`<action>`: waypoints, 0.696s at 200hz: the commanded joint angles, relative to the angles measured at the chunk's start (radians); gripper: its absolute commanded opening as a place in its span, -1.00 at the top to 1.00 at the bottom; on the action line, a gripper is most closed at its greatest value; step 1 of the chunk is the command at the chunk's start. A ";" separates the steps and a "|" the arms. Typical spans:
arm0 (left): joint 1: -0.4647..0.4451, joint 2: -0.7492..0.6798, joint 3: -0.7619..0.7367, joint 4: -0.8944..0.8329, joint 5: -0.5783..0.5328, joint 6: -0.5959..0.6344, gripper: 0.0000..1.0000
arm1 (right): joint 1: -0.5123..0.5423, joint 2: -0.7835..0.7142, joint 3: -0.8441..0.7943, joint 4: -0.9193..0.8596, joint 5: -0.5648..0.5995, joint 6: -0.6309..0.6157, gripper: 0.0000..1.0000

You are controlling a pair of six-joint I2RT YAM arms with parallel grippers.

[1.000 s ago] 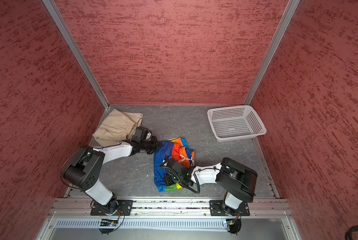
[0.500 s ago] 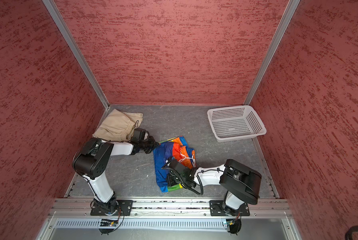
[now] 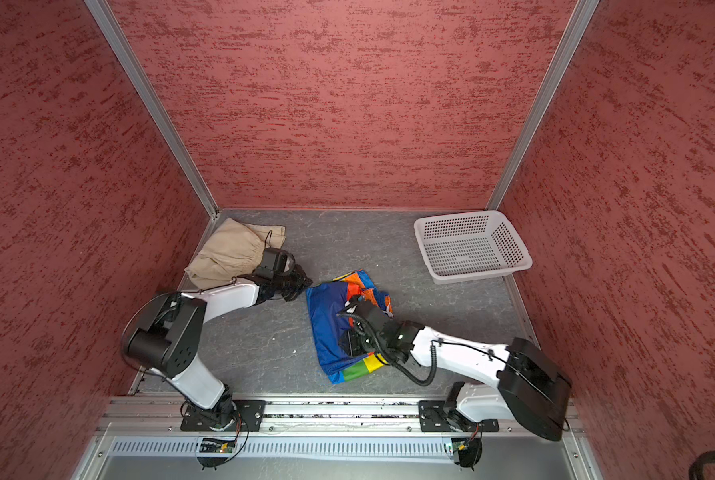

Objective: Fold and stack the shorts

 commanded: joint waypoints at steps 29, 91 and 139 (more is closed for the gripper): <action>-0.200 -0.253 0.086 -0.244 -0.182 0.083 0.85 | -0.240 0.010 0.120 -0.009 -0.121 -0.075 0.50; -0.408 -0.258 -0.186 -0.037 -0.145 -0.102 0.88 | -0.273 0.373 0.282 0.210 -0.421 -0.029 0.94; -0.503 -0.096 -0.212 0.041 -0.071 -0.156 0.92 | -0.363 0.613 0.242 0.428 -0.508 0.109 1.00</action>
